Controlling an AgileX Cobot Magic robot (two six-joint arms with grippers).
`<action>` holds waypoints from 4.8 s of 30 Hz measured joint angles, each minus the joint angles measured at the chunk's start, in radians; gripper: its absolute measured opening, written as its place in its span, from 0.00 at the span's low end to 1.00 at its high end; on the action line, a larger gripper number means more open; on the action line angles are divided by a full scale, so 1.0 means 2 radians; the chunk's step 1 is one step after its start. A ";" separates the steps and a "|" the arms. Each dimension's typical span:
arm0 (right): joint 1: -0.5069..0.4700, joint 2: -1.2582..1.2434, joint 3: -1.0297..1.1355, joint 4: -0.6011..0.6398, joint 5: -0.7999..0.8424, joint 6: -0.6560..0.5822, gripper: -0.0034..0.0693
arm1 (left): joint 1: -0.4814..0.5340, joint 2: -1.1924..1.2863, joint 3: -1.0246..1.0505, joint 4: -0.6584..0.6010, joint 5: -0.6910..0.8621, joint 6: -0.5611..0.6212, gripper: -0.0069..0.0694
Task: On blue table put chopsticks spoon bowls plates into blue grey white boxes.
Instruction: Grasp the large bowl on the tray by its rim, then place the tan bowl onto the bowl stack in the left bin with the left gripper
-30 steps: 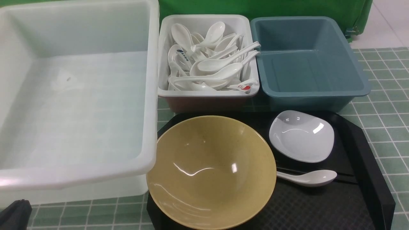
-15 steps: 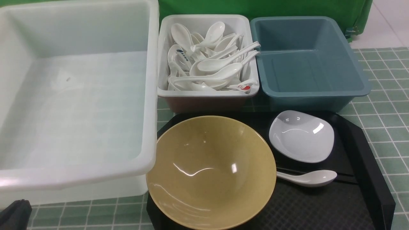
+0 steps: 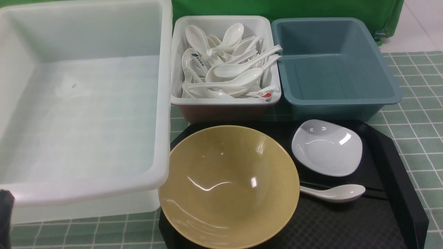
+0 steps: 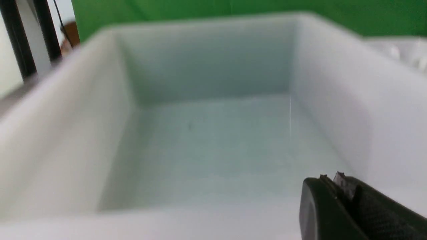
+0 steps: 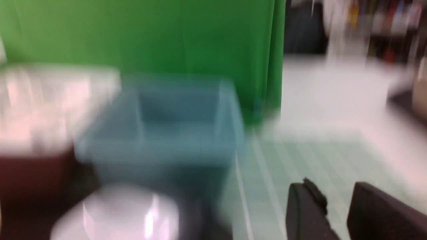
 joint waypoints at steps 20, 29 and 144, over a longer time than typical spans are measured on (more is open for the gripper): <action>-0.003 0.038 -0.112 -0.010 -0.170 0.279 0.35 | 0.000 0.025 -0.157 0.003 -0.152 -0.246 0.09; -0.003 0.211 -0.289 -0.013 0.169 0.141 0.18 | -0.025 0.274 -0.311 -0.031 0.081 -0.179 0.09; 0.140 0.449 -0.257 0.162 0.338 -0.191 0.12 | -0.264 0.955 -0.722 -0.200 0.505 0.151 0.14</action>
